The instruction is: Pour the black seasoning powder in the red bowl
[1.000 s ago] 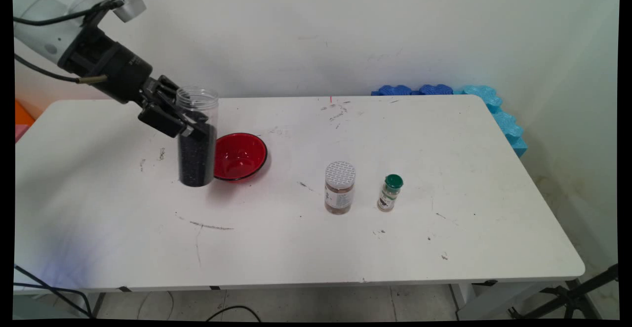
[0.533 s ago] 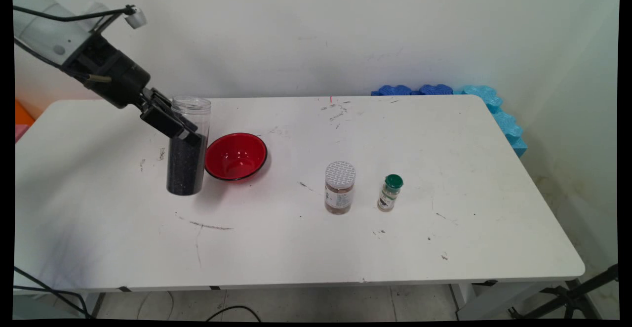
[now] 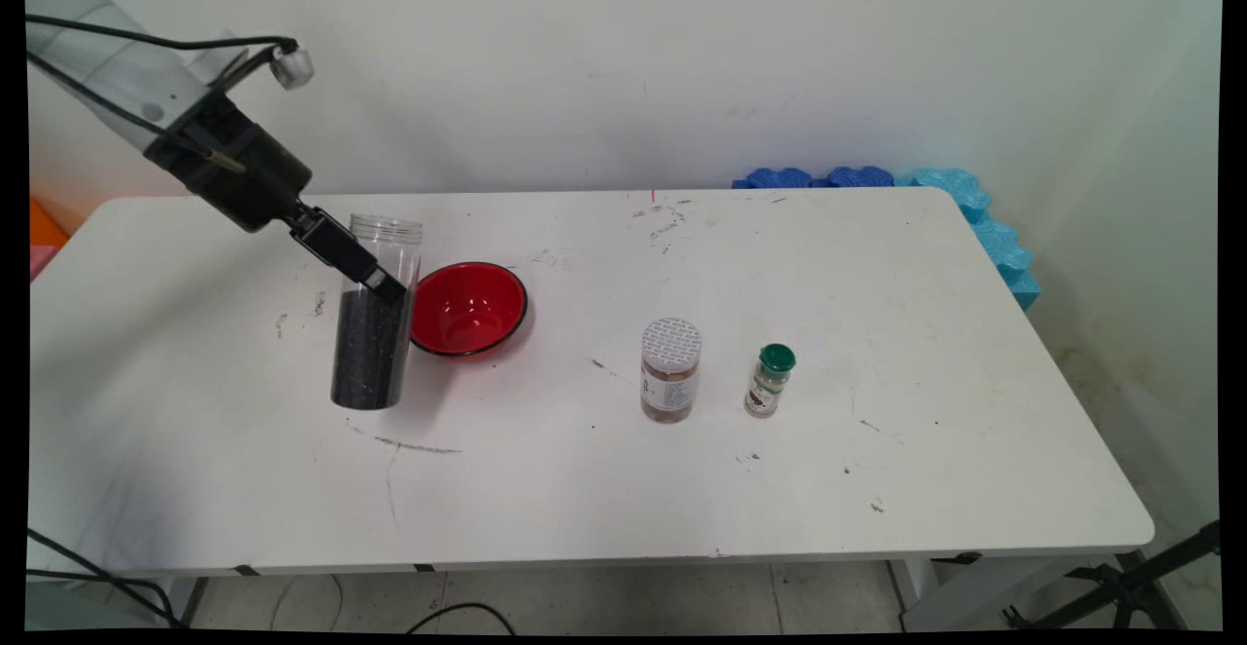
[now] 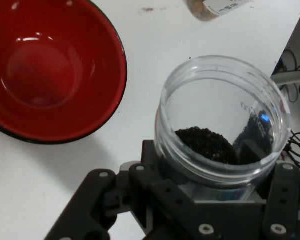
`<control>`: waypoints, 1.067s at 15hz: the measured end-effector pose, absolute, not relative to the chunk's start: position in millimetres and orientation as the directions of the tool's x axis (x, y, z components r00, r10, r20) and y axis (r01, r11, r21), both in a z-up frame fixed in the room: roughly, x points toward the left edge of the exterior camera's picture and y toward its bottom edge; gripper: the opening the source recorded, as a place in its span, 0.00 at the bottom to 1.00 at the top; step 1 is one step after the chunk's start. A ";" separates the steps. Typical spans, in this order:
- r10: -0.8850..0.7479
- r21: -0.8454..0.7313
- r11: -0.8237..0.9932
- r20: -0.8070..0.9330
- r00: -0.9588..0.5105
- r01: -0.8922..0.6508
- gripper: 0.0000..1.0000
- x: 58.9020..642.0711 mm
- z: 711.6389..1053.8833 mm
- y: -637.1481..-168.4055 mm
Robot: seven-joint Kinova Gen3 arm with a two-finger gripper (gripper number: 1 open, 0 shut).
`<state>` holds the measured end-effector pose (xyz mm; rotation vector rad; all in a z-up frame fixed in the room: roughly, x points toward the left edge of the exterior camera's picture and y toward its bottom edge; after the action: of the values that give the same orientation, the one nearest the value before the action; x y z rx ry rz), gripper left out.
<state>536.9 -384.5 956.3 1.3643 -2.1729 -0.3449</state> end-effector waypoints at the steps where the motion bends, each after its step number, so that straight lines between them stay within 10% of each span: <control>1: -0.894 0.490 0.443 0.303 -0.330 -0.751 0.00 537.0 954.3 -385.9; 16: -0.998 0.620 -0.033 0.014 0.054 -0.784 0.00 533.8 915.3 -417.3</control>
<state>533.8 -417.3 915.3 1.8688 -1.7800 -0.6041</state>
